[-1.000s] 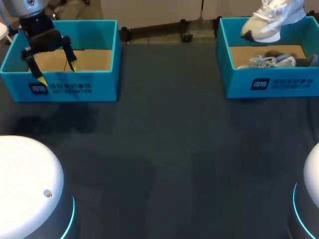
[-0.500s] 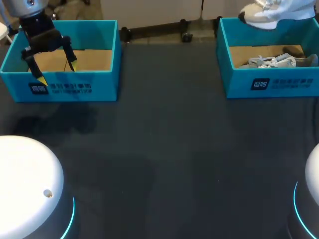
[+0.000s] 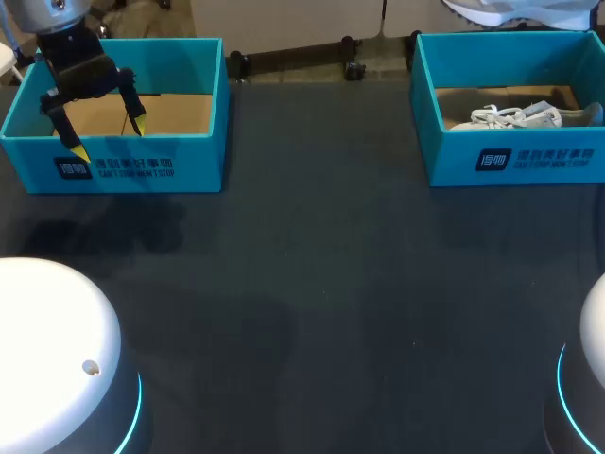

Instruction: Take the shoe out of the shoebox, open the shoe tongue, remove and reinsert the insole, then place the shoe into the shoebox

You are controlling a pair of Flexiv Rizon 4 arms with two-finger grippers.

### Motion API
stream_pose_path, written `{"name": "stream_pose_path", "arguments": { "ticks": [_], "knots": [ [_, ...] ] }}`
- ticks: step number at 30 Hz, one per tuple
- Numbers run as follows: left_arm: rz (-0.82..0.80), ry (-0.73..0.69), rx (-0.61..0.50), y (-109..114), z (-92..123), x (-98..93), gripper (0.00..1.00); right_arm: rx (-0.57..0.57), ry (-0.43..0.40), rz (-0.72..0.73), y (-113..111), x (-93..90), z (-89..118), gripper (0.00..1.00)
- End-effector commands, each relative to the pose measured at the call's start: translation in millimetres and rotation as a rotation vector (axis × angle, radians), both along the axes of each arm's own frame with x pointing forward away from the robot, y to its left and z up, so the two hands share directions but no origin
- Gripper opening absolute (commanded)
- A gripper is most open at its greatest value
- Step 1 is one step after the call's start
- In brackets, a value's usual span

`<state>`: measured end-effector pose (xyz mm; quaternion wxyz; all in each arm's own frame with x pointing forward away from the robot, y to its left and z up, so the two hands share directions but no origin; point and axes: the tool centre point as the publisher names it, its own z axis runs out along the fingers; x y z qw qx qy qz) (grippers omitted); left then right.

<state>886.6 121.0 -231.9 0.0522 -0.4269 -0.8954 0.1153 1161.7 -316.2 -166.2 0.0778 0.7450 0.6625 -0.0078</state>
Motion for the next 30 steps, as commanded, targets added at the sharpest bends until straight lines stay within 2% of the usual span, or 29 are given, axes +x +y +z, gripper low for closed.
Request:
{"name": "stream_pose_path", "arguments": {
  "ticks": [1, 7, 11, 21, 30],
  "knots": [
    [-0.001, 0.0, 0.003, 0, 0, 0.1, 1.0, -0.003, -0.016, 0.003, 1, -7.0, 1, 0.0],
    [-0.001, 0.0, 0.003, 0, 0, 0.1, 1.0, -0.029, -0.066, -0.095, -2, -16.9, -13, 0.0],
    [-0.001, 0.0, 0.003, 0, 0, 0.1, 1.0, -0.071, -0.07, -0.135, -10, -17.9, -23, 0.0],
    [-0.001, 0.0, 0.003, 0, 0, 0.1, 1.0, -0.062, -0.065, -0.135, -10, -28.6, -61, 0.0],
    [-0.001, 0.0, 0.003, 0, 0, 0.1, 1.0, -0.053, -0.07, -0.127, -9, -35.7, -77, 0.0]
  ]
}}
